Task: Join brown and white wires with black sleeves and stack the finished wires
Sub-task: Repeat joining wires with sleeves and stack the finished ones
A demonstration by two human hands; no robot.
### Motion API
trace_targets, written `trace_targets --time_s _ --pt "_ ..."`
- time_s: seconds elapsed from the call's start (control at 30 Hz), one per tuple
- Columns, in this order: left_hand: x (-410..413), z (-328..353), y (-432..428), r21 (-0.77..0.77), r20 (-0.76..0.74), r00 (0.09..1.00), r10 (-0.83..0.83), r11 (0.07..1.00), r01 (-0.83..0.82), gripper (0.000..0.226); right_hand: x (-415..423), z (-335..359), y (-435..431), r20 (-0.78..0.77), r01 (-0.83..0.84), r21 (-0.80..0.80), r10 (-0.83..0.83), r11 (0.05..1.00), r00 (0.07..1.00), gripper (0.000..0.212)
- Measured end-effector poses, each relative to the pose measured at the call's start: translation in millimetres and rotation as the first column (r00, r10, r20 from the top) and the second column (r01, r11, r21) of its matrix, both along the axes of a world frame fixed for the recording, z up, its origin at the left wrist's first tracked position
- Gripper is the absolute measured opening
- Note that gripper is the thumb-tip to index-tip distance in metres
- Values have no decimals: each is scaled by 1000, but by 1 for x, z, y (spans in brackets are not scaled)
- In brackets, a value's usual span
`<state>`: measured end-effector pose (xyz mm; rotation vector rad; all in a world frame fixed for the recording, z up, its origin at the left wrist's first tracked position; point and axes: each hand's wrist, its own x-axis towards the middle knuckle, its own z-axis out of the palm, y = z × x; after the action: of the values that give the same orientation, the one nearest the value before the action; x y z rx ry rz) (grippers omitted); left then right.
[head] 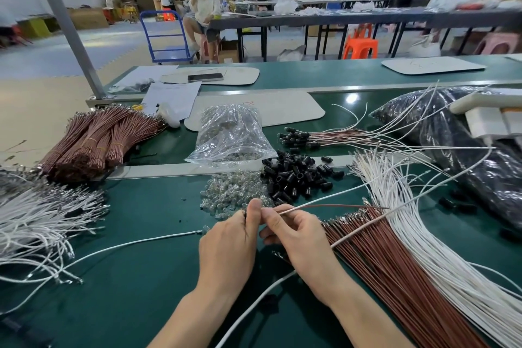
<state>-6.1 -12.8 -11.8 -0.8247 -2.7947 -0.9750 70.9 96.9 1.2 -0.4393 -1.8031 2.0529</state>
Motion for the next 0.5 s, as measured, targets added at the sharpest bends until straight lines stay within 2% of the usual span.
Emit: trace_targets --time_s 0.1,0.2,0.27,0.33,0.43,0.5 --pt "1 1 -1 28 0 1000 3 1000 -3 80 0 0 -1 3 2 4 -2 1000 1000 26" --pt "2 1 -1 248 90 995 -33 969 9 72 1 0 -2 0 -22 7 22 1000 1000 24" --pt "2 3 0 429 166 979 -118 902 37 66 1 0 -2 -13 -21 14 21 1000 1000 22" --pt "0 5 -1 579 236 955 -182 816 12 55 1 3 -2 -36 24 -50 -26 998 999 19" --pt "-14 7 -5 731 334 932 -137 662 -165 39 1 7 7 -81 110 -297 -139 948 987 21" --pt "-28 7 -12 774 409 910 -65 554 -308 35 2 9 14 -87 151 -367 -195 918 977 18"
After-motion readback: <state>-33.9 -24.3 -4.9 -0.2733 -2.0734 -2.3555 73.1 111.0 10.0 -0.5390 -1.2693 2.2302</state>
